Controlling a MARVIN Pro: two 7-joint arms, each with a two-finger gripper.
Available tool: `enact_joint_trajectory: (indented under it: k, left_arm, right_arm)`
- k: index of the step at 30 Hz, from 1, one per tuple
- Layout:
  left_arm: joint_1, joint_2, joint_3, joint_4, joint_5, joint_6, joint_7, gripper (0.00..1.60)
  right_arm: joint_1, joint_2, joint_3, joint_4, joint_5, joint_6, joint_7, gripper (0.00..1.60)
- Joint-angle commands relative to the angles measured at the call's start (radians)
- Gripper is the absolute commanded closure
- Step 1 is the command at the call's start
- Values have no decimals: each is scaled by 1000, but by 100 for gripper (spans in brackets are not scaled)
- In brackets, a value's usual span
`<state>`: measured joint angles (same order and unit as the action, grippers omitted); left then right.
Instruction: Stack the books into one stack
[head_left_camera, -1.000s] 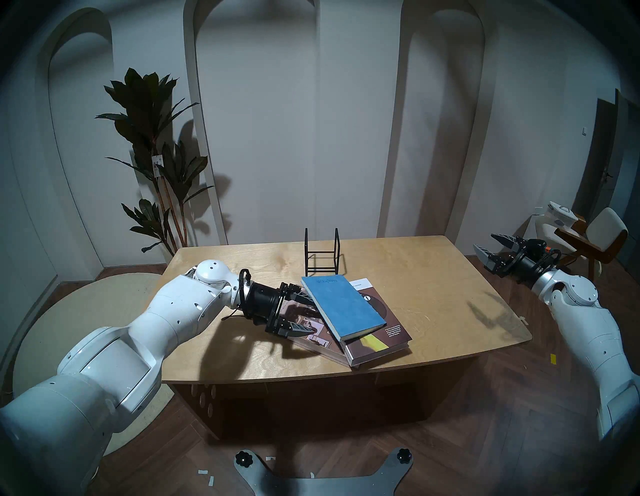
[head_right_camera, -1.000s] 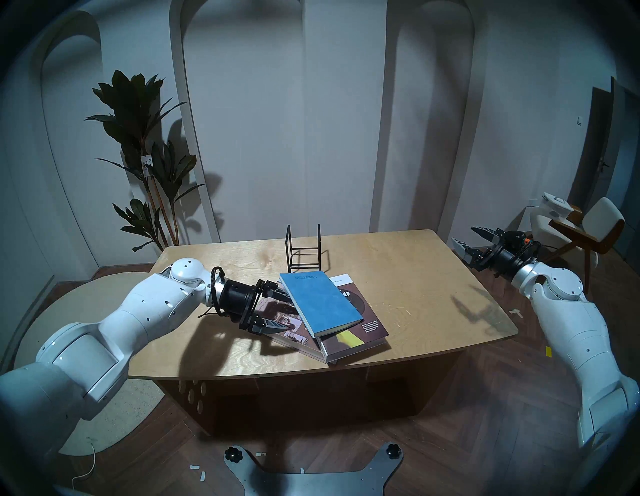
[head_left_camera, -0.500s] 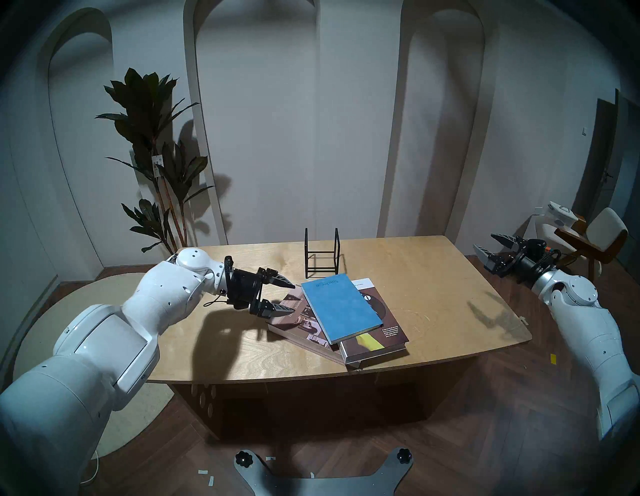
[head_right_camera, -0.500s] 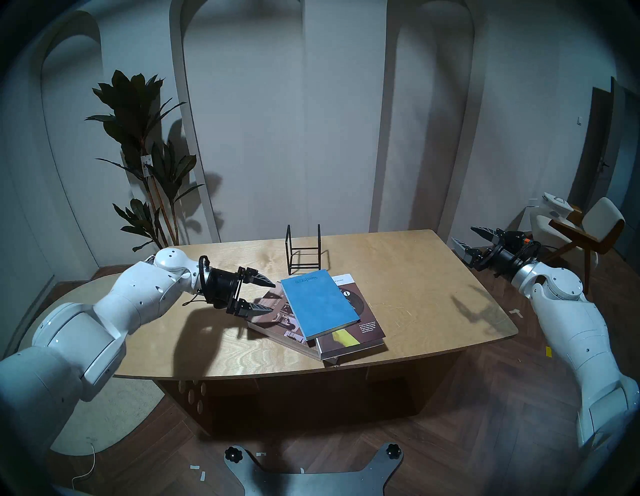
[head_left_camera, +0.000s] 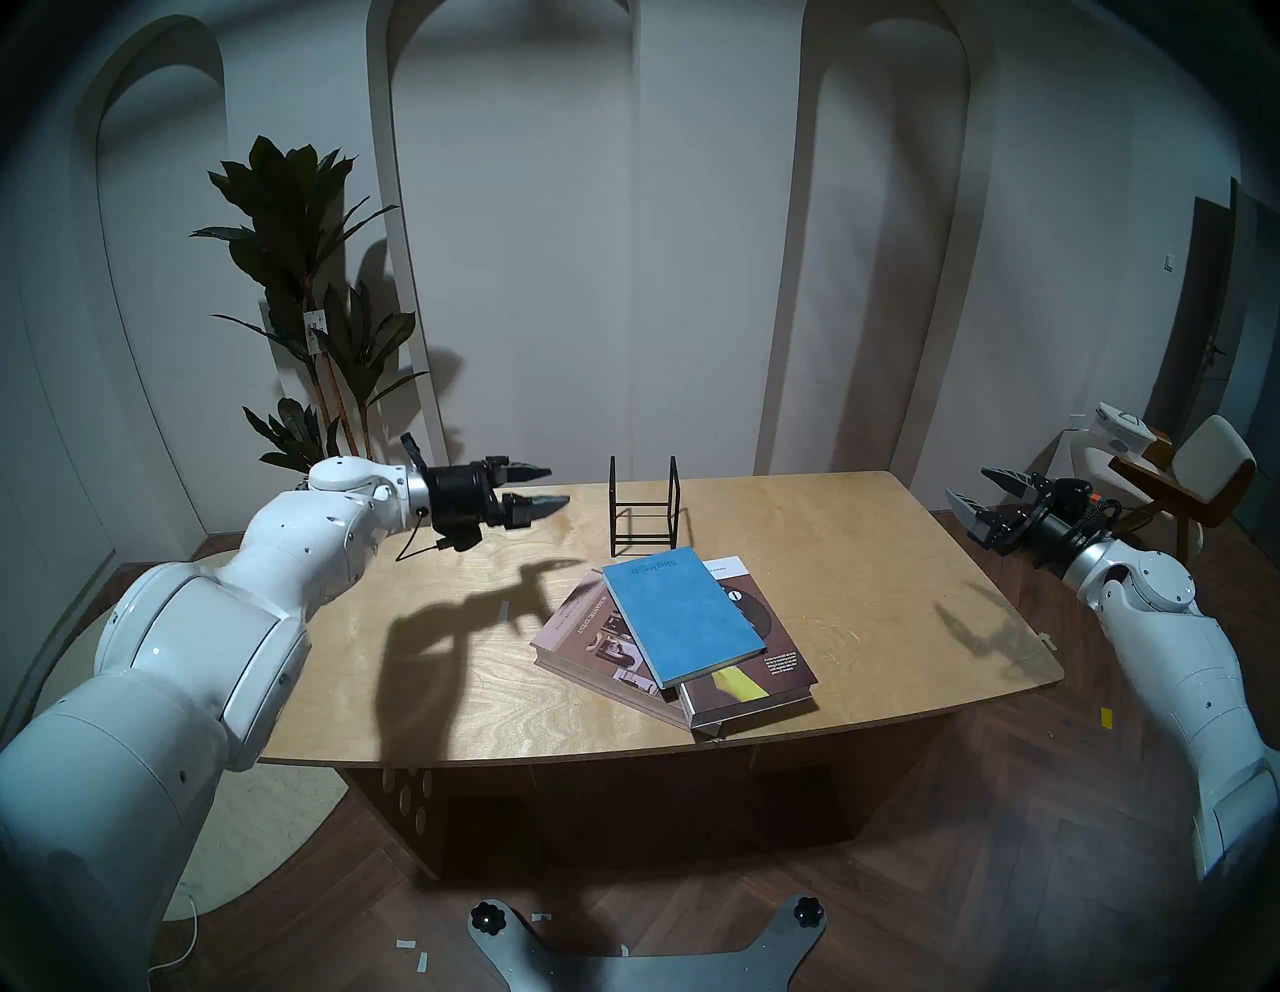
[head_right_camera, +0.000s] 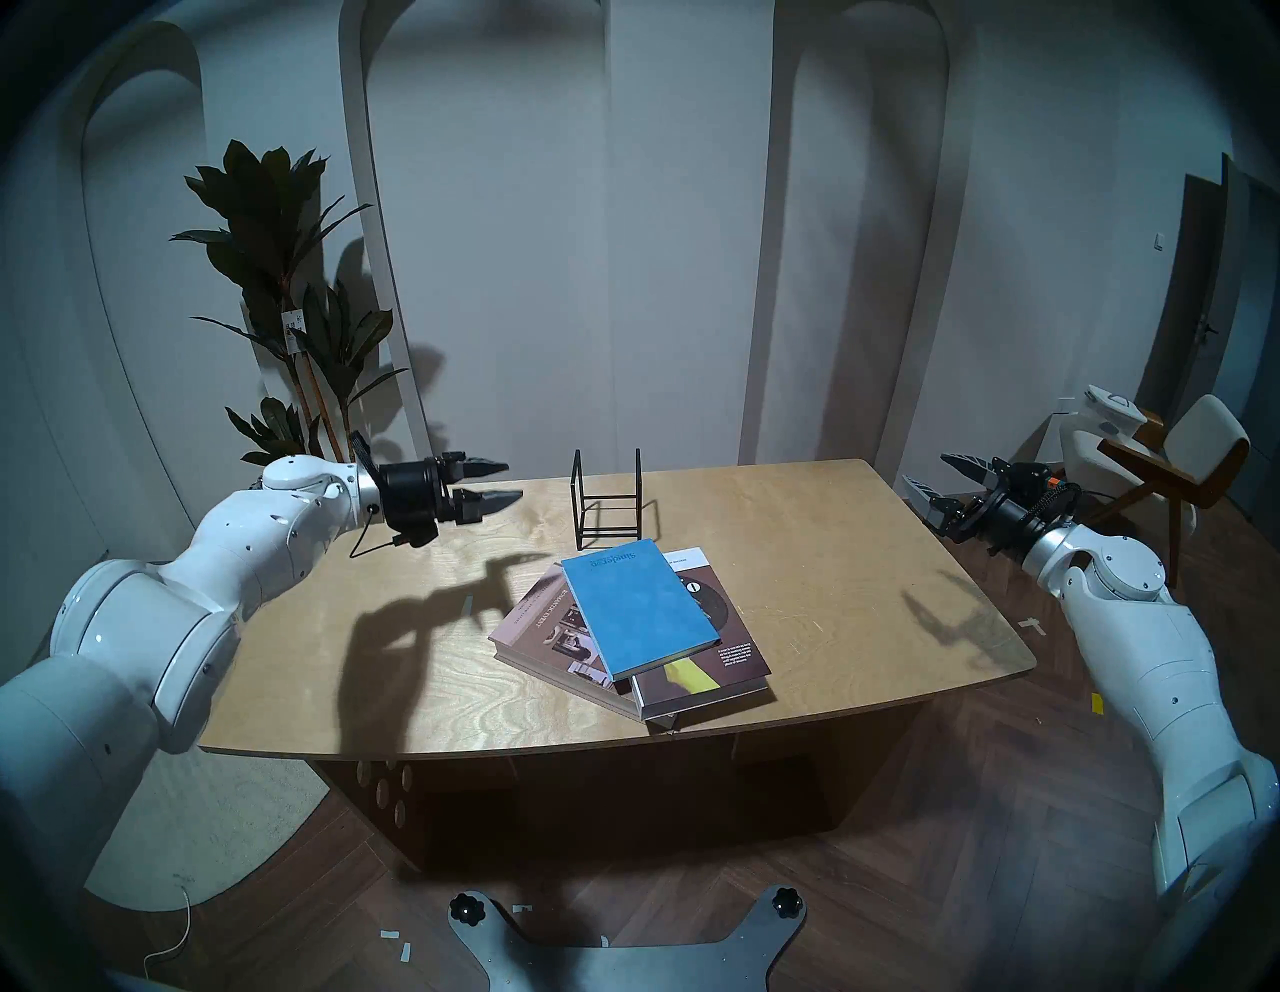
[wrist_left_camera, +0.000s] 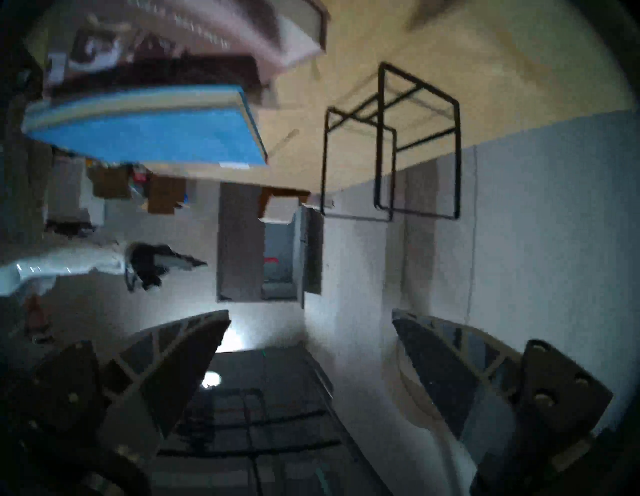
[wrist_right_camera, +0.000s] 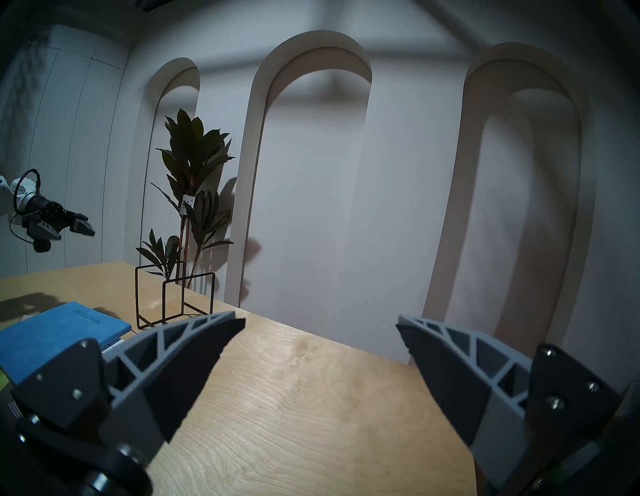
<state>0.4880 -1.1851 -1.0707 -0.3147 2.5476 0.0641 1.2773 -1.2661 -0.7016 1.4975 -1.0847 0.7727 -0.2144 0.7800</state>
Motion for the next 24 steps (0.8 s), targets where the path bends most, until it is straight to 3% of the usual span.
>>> enact_joint_trajectory:
  k: [1,9,11,12,13,15,16,24]
  left_arm:
    - [-98,-6,-142,48,-141,-111,-68,0]
    - [-127,-33,-298,147,-340,-201,-208,0]
    - [-120,-54,-348,169,-393,-180,-266,0]
    - [-114,-56,-332,174,-418,-163,-258,0]
    - [-102,-72,-369,181,-428,-119,-293,0]
    - [-83,-87,-375,183,-435,-71,-334,0]
    - [-70,-78,-348,157,-407,-78,-333,0]
    - [-31,-67,-318,125,-364,59,-359,0]
  right_arm:
    - [13,3,7,-8,2,-4,0,0]
    - [16,3,7,-7,2,-6,1,0]
    - [17,2,7,-7,2,-7,1,0]
    - [17,2,8,-7,2,-7,1,0]
    - [18,2,8,-7,2,-8,1,0]
    - [19,1,8,-6,2,-9,1,0]
    - [18,2,8,-7,2,-8,1,0]
    - [19,2,7,-6,2,-8,2,0]
